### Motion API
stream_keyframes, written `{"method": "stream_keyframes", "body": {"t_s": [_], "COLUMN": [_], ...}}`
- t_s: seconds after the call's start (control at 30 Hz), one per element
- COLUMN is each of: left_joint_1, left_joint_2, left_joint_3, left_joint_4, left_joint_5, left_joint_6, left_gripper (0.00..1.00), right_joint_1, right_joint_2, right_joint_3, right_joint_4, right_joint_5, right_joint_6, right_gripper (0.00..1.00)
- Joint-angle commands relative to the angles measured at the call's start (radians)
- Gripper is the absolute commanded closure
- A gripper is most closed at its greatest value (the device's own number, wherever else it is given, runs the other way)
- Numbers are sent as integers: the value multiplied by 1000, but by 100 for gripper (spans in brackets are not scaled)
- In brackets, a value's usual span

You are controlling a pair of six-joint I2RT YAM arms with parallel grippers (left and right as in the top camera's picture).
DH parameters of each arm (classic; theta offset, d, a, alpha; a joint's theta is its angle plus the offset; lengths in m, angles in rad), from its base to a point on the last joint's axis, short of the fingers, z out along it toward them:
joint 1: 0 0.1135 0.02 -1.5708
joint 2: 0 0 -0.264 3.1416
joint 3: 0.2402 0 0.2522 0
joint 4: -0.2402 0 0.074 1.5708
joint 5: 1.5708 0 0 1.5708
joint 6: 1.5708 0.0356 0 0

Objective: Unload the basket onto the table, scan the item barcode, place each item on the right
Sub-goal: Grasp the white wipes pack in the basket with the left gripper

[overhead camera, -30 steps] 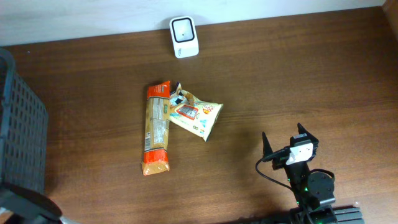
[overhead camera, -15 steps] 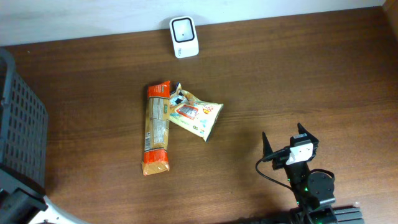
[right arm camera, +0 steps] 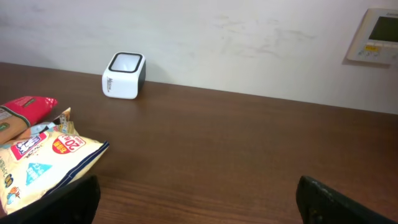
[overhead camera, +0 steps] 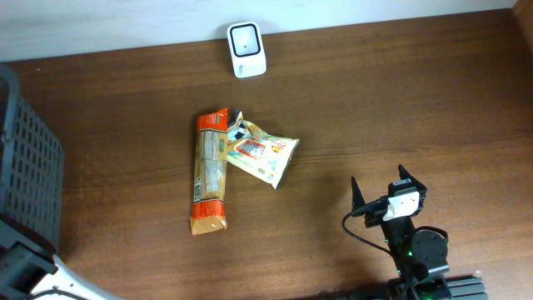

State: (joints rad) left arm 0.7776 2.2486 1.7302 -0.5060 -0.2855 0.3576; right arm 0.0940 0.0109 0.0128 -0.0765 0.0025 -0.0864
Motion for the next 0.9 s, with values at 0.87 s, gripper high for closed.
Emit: {"method": "stream_keyframes", "body": {"t_s": [0.87], "left_joint_1": [-374], "left_joint_2": [-872], "left_joint_3": [-11], "left_joint_4": [-198], "left_joint_5": [404], "left_joint_6": [-426], "left_gripper": [100], "right_joint_1": [-5], "right_joint_2": [-7], "right_joint_3": [-7], "right_joint_4": [-3], "right_joint_5": [-2], "right_joint_6": [-3], "right_gripper": [1]}}
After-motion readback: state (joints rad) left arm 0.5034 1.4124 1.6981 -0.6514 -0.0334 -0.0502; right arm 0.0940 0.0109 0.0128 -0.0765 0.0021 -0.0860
